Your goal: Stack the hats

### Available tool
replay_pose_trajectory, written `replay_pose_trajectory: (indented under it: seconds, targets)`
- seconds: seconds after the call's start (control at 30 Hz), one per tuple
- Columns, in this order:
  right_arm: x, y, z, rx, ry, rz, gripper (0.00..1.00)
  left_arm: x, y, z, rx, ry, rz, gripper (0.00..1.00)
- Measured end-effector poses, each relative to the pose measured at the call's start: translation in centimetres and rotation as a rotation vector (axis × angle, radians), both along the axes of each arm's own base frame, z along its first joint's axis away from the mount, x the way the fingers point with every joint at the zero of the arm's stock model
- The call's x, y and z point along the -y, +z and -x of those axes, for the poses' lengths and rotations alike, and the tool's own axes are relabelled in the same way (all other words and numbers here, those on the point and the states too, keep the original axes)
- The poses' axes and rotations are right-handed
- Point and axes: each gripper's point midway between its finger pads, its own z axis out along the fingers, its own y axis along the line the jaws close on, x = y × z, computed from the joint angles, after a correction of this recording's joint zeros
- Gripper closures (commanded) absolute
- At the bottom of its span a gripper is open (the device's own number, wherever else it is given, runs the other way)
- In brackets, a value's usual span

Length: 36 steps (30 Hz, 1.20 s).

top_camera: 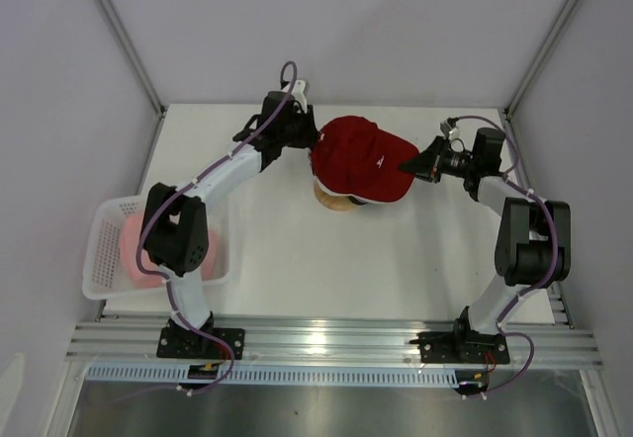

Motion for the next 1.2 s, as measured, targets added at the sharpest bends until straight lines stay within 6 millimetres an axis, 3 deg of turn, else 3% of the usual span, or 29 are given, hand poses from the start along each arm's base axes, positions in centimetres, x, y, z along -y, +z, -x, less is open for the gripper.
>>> replay_pose_trajectory:
  seconds: [0.23,0.77,1.2]
  targets:
    - [0.2,0.2,-1.7,-0.007,-0.003,0.008,0.82,-0.1,-1.5,-0.1,-0.027,0.017,-0.048,0.71]
    - [0.5,-5.8,-3.8,-0.099,0.016,0.038,0.58,-0.4,-3.9,0.3,-0.04,0.031,-0.066,0.75]
    - [1.9,-7.3,-5.3,-0.091,-0.064,0.13,0.44,-0.6,-4.8,1.0,-0.047,0.034,-0.077,0.75]
